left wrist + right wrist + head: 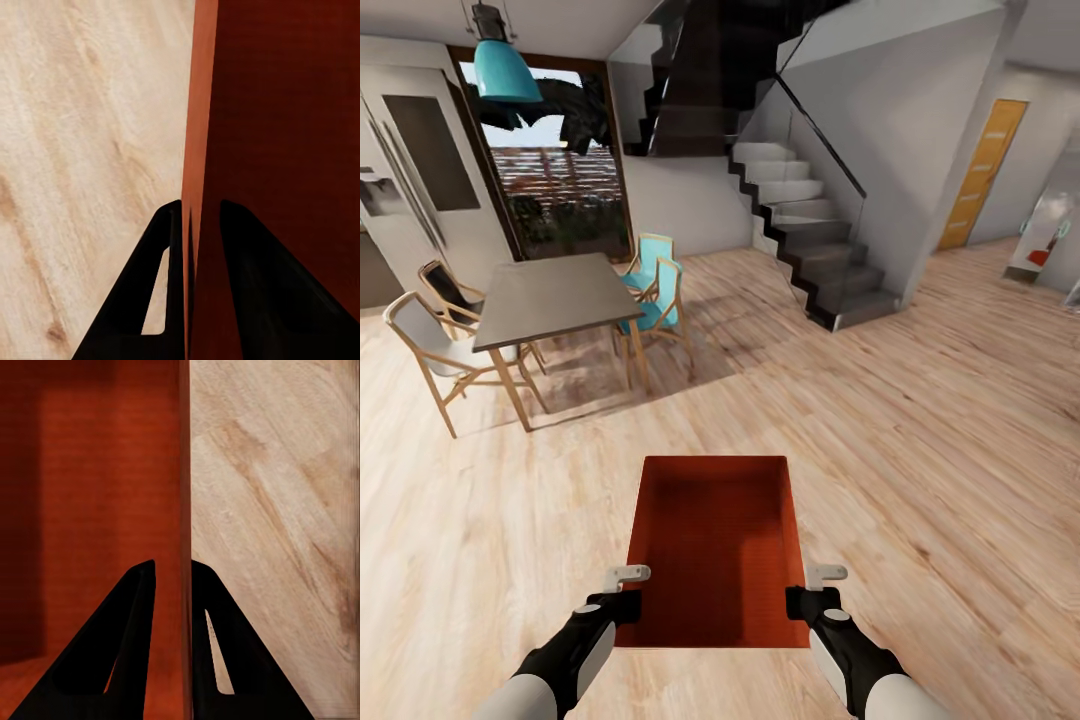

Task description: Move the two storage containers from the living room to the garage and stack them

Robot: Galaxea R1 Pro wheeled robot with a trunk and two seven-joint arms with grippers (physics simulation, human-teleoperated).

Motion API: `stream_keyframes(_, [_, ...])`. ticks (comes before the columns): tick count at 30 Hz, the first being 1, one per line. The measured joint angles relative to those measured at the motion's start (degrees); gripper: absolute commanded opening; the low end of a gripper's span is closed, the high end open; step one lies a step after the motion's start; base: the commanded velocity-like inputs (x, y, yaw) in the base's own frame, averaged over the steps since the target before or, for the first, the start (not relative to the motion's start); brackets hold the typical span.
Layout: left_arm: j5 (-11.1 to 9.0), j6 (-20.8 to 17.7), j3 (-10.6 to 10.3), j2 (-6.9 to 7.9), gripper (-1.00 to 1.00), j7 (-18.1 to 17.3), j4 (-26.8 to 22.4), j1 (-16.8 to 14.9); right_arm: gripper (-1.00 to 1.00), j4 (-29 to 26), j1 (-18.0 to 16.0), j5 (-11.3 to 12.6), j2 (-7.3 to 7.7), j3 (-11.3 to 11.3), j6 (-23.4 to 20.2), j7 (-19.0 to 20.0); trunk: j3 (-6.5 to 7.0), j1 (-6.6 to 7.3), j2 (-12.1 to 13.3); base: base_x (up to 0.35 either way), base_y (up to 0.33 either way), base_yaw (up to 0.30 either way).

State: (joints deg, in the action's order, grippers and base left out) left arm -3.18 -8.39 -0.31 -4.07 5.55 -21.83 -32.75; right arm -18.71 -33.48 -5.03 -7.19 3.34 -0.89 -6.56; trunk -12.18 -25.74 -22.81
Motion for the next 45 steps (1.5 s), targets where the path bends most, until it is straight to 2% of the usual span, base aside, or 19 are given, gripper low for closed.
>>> stream_keyframes(21, [-0.1,0.0,0.0,0.01,-1.00,0.0,0.0,0.0,-1.00,0.0,0.0,0.0,0.00,0.0,-0.1,0.0,0.00,0.00,0.0,0.101,0.000,-0.277])
stream_keyframes(40, [0.0,-0.1,0.0,-0.01,-1.00,0.0,-0.2,0.0,-1.00,-0.2,0.0,0.0,0.00,0.0,-0.1,0.0,0.00,-0.01,0.0,0.007,0.000,-0.277])
stream_keyframes(45, [0.0,0.0,0.0,-0.02,-1.00,0.0,-0.1,0.0,-1.00,-0.2,0.0,0.0,0.01,-0.1,-0.2,0.0,0.00,0.02,0.0,0.211,0.000,-0.269])
